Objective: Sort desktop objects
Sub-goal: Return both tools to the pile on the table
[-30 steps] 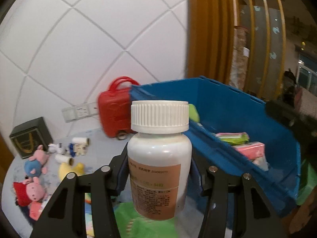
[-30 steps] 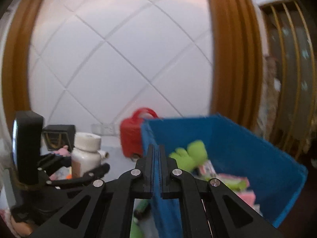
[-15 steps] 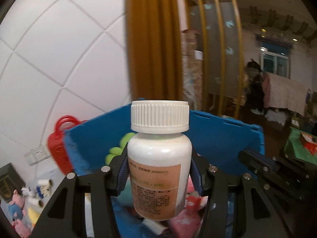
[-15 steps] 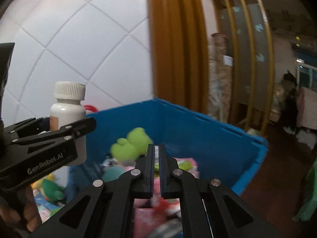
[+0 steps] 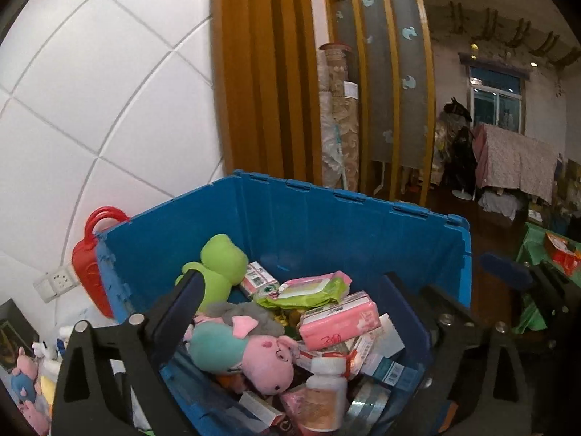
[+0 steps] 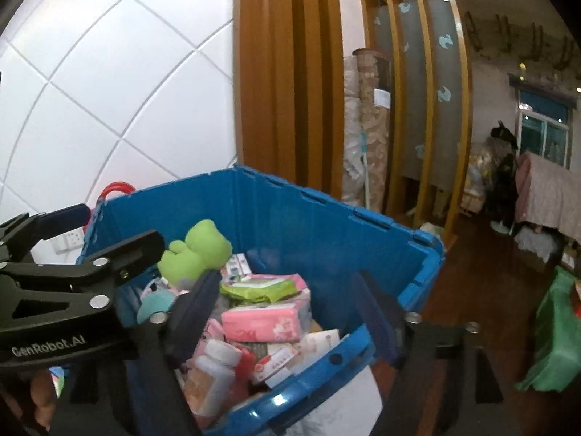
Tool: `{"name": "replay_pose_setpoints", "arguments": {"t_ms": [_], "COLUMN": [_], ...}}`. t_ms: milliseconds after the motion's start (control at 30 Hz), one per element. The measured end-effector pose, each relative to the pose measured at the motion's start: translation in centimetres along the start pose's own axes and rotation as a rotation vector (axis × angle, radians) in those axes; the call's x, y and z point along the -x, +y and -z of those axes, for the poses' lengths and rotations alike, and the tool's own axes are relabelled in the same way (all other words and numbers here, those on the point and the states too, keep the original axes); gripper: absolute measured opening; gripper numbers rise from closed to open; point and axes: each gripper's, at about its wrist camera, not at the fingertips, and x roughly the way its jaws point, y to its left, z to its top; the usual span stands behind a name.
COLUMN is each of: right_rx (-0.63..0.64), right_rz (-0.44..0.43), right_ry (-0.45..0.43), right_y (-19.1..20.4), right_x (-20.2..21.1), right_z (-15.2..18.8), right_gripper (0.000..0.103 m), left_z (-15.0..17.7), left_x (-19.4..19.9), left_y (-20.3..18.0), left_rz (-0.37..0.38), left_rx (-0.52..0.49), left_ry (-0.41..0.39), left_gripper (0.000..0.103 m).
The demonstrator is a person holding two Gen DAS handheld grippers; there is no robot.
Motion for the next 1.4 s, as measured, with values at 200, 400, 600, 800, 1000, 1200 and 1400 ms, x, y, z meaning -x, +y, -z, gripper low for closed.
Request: {"name": "replay_pose_setpoints", "arguments": {"t_ms": [200, 400, 600, 800, 1000, 1200, 1400], "right_rx": [0.041, 0.146, 0.21, 0.291, 0.322, 0.377, 0.432], "right_rz": [-0.034, -0.2, -0.4, -0.556, -0.606, -0.597, -0.598], "right_ry": [-0.012, -0.016, -0.001, 0.109, 0.343, 0.544, 0.648], "right_y": [1.8, 9.0, 16.1, 22.9, 27.1, 30.3, 31.8], "right_x": [1.1, 3.4, 4.3, 3.1, -1.4, -5.0, -6.4], "right_z": [-0.2, 1.6, 3.4, 7.4, 14.0, 21.0, 25.0], "right_gripper": [0.103, 0.103, 0.103, 0.103, 0.103, 0.103, 0.103], "left_z": [2.6, 8.3, 16.0, 24.8, 32.5, 36.4, 38.3], "left_x": [3.8, 7.5, 9.9, 11.6, 11.3, 9.7, 6.6], "left_y": [5.4, 13.0, 20.9, 26.7, 28.9, 29.3, 30.4], "left_rz": [-0.048, -0.22, -0.363, -0.468, -0.486, -0.473, -0.505], "left_rx": [0.097, 0.159, 0.256, 0.355, 0.451, 0.527, 0.572], "left_ry": [0.015, 0.088, 0.23, 0.402, 0.546, 0.611, 0.659], "left_gripper": [0.1, 0.102, 0.102, 0.102, 0.102, 0.102, 0.098]}}
